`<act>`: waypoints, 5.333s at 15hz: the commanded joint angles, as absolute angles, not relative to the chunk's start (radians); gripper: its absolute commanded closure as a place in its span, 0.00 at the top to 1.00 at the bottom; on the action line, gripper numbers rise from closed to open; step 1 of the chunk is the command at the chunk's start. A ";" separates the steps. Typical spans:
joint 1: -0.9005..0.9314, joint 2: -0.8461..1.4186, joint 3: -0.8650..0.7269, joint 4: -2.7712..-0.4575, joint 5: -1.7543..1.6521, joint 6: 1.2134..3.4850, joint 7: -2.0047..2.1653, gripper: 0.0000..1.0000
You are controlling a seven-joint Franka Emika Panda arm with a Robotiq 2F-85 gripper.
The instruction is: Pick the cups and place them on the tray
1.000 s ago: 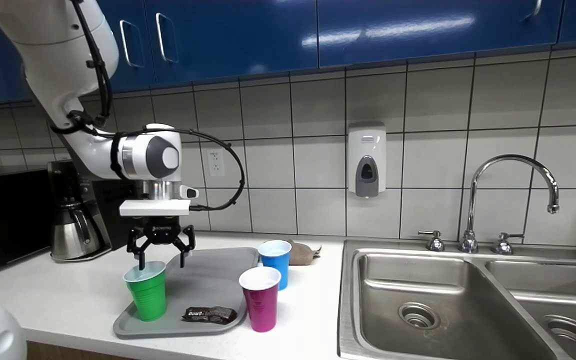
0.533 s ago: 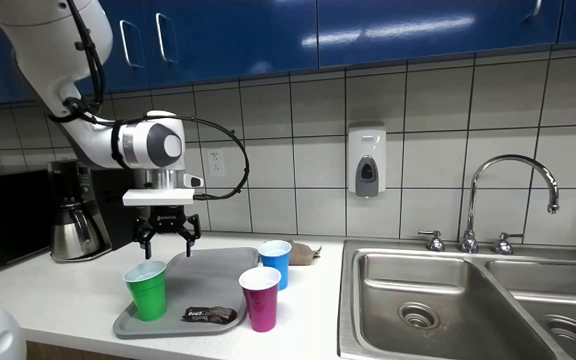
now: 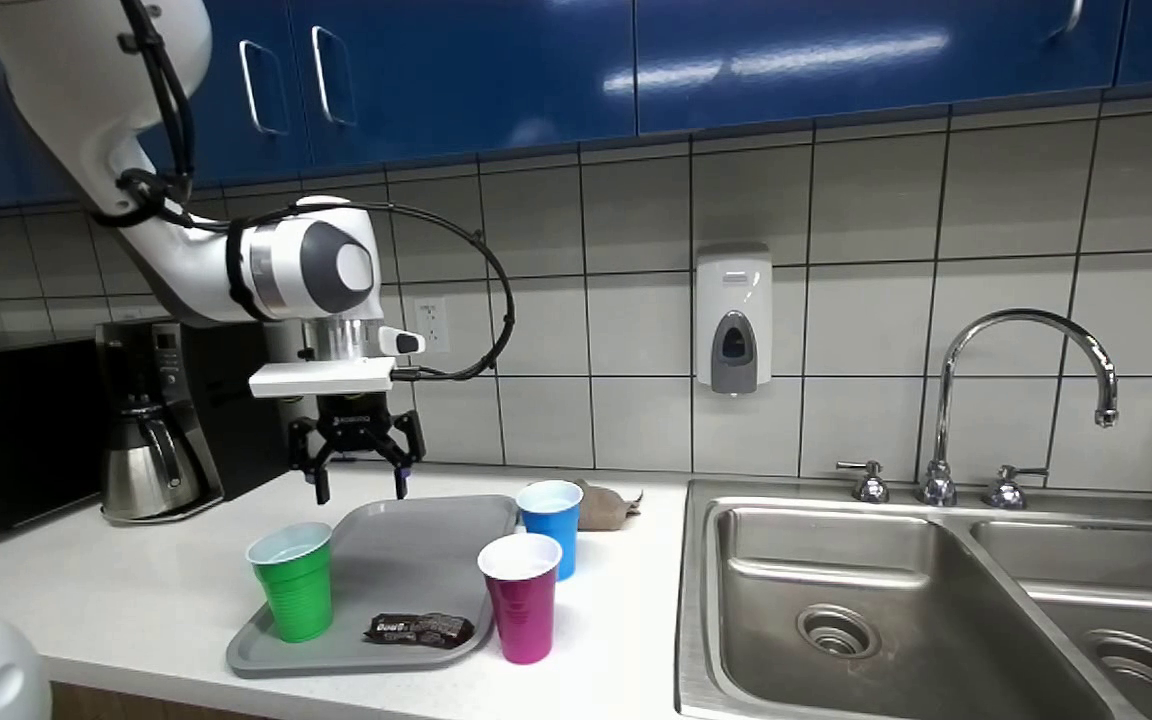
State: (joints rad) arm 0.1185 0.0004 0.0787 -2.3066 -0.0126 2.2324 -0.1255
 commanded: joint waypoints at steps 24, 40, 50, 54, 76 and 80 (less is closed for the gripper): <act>-0.010 -0.020 0.011 -2.388 -0.231 2.287 0.366 1.00; 0.002 0.143 -0.068 -2.317 -0.281 2.323 0.459 1.00; 0.005 0.165 -0.096 -2.295 -0.287 2.322 0.478 0.58; 0.007 0.168 -0.098 -2.292 -0.289 2.320 0.484 0.27; 0.029 0.063 -0.066 -2.295 -0.299 2.297 0.467 0.01; 0.042 0.059 -0.041 -2.295 -0.290 2.302 0.462 0.01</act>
